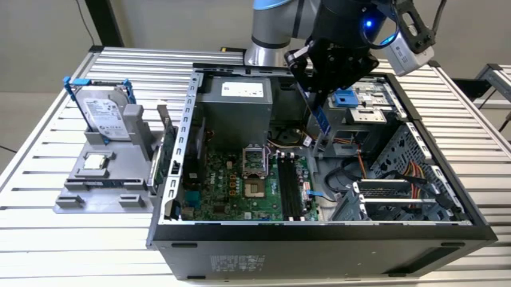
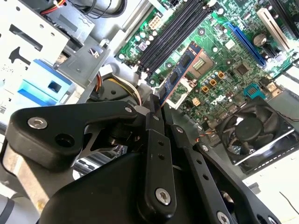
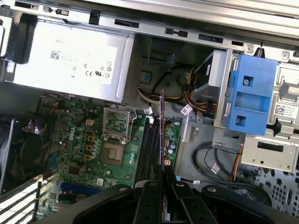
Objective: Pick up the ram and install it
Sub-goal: 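Insert the ram into the slot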
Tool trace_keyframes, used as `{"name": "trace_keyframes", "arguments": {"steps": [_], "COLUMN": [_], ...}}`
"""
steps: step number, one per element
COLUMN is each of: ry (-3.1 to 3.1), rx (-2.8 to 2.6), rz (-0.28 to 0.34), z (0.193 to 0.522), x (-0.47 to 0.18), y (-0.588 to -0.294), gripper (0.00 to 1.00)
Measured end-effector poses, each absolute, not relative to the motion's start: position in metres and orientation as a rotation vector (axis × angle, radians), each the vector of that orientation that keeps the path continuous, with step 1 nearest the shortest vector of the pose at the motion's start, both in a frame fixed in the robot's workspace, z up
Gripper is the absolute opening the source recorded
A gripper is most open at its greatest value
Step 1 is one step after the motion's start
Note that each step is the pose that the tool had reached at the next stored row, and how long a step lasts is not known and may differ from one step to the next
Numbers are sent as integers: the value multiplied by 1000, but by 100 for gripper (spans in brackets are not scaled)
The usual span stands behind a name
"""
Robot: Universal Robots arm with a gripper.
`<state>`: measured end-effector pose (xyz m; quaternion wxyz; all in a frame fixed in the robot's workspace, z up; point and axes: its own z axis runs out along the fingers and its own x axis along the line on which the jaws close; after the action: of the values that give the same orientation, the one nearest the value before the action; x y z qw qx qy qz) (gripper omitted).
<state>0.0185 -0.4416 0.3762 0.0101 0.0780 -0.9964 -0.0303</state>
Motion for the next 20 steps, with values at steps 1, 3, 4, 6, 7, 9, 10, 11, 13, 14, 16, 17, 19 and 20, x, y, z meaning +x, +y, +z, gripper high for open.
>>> {"name": "trace_keyframes", "arguments": {"steps": [1,3,4,6,7,9,10,11,13,14,16,17,19,20], "ry": [-3111,-3111,-3112,-3114,-3115,-3117,-3119,-3120,-3123,-3123,-3123,-3123,-3123,-3124], "rx": [243,243,243,242,242,243,243,243,243,244,243,243,243,244], "rz": [-95,-96,-97,-102,-105,-112,-117,-122,-126,-125,-125,-125,-125,-125], "z": [376,375,375,374,373,373,372,372,371,370,369,368,366,366], "x": [19,19,19,20,20,20,21,21,21,22,24,25,27,28], "y": [-442,-442,-442,-443,-443,-443,-443,-444,-444,-444,-445,-445,-445,-446], "gripper": [0,0,0,0,0,0,0,0,0,0,0,0,0,0]}}
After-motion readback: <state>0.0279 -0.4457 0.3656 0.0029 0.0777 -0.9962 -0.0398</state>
